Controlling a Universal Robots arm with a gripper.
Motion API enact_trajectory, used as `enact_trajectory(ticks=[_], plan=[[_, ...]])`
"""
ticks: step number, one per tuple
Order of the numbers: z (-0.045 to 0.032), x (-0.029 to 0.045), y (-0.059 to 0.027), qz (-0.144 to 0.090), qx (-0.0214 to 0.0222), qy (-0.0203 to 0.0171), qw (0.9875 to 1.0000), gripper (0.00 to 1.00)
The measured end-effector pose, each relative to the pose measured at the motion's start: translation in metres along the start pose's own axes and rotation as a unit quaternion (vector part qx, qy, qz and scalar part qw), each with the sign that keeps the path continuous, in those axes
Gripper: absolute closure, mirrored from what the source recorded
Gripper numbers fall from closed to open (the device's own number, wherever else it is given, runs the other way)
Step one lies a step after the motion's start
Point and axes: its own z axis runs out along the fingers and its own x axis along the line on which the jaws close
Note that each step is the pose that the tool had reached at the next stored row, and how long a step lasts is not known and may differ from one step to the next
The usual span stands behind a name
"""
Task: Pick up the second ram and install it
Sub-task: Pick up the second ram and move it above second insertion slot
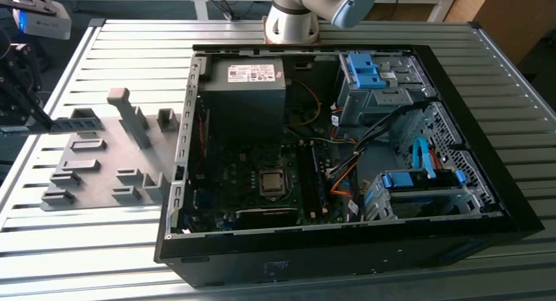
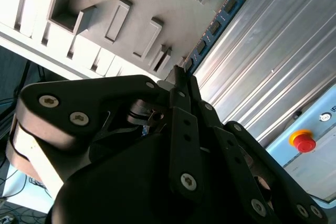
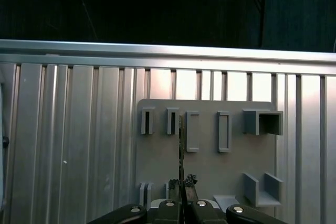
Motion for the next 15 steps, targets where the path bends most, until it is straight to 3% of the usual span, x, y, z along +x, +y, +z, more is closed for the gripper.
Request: enact_trajectory(ticks=[15], plan=[[-0.009, -0.0003, 0.0004, 0.0, 0.0001, -0.0001, 1.0, 0.86]])
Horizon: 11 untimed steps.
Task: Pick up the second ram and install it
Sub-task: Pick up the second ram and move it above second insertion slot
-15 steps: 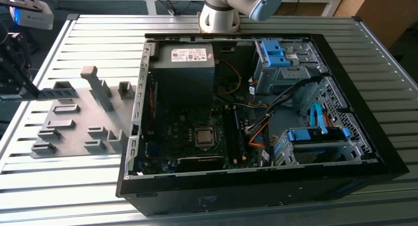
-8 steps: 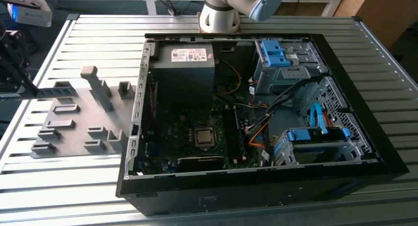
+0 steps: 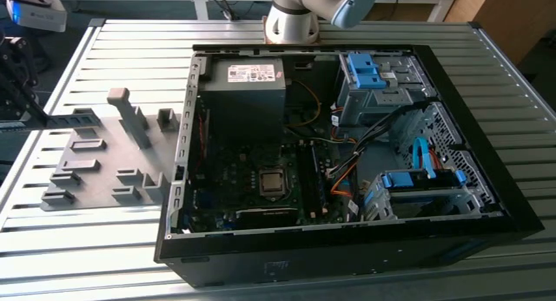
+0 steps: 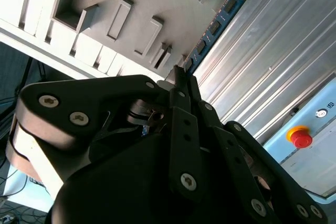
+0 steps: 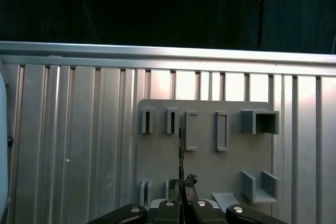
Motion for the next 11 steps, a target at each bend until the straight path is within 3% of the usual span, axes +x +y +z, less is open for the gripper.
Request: enact_trajectory(ticks=[11], plan=[[-0.0103, -0.0004, 0.0004, 0.0, 0.0, 0.0, 1.0, 0.86]])
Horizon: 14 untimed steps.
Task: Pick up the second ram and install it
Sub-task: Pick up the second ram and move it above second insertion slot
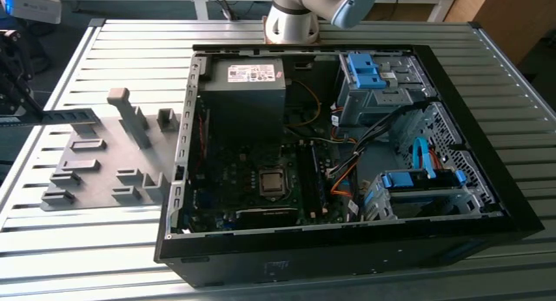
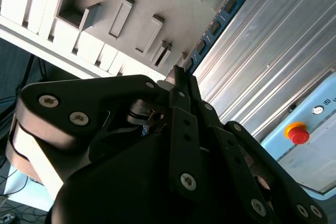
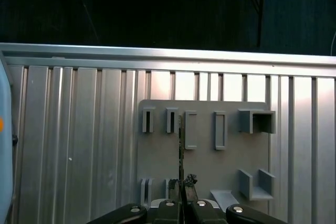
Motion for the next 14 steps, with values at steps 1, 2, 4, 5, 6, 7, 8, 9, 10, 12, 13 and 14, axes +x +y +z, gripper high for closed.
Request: enact_trajectory(ticks=[1, 2, 4, 5, 6, 7, 8, 9, 10, 12, 13, 14], plan=[[-0.0012, 0.0, 0.0, 0.0, 0.0, 0.0, 1.0, 0.86], [-0.0027, -0.0001, 0.0001, 0.0, 0.0, 0.0, 1.0, 0.86], [-0.0057, -0.0002, 0.0002, 0.0, -0.0001, 0.0, 1.0, 0.86], [-0.0069, -0.0002, 0.0002, 0.0, 0.0, 0.0, 1.0, 0.86], [-0.0084, -0.0003, 0.0003, 0.0, -0.0001, 0.0, 1.0, 0.86], [-0.01, -0.0003, 0.0004, 0.0, 0.0, 0.0, 1.0, 0.86], [-0.0117, -0.0004, 0.0004, 0.0, -0.0001, 0.0, 1.0, 0.86], [-0.0132, -0.0005, 0.0005, 0.0, 0.0, 0.0, 1.0, 0.86], [-0.0146, -0.0005, 0.0005, 0.0, 0.0, 0.0, 1.0, 0.86], [-0.0167, -0.0006, 0.0006, 0.0, 0.0, 0.0, 1.0, 0.86], [-0.0177, -0.0006, 0.0006, 0.0, 0.0, 0.0, 1.0, 0.86], [-0.0185, -0.0007, 0.0007, 0.0, 0.0, 0.0, 1.0, 0.86]])
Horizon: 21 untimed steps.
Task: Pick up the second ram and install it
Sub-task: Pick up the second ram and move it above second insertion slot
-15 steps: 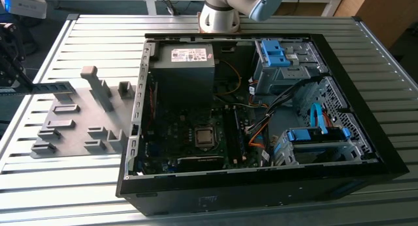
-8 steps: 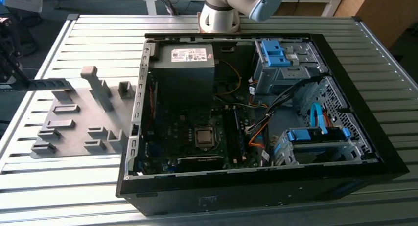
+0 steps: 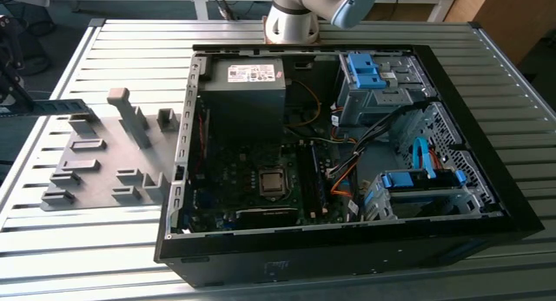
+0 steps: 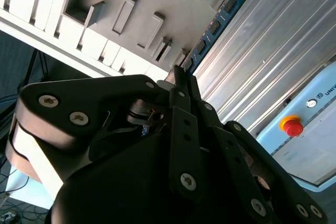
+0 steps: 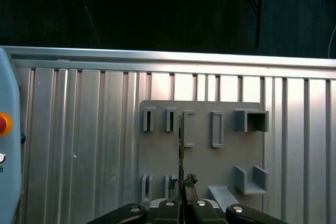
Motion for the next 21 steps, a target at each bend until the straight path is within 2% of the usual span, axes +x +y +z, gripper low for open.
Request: enact_trajectory(ticks=[17, 18, 21], plan=[[-0.0158, -0.0007, 0.0006, 0.0, 0.0, 0.0001, 1.0, 0.86], [-0.0215, -0.0009, 0.0008, 0.0, 0.0, 0.0003, 1.0, 0.86], [-0.0244, -0.0011, 0.0009, 0.0, 0.0, 0.0007, 1.0, 0.86]])
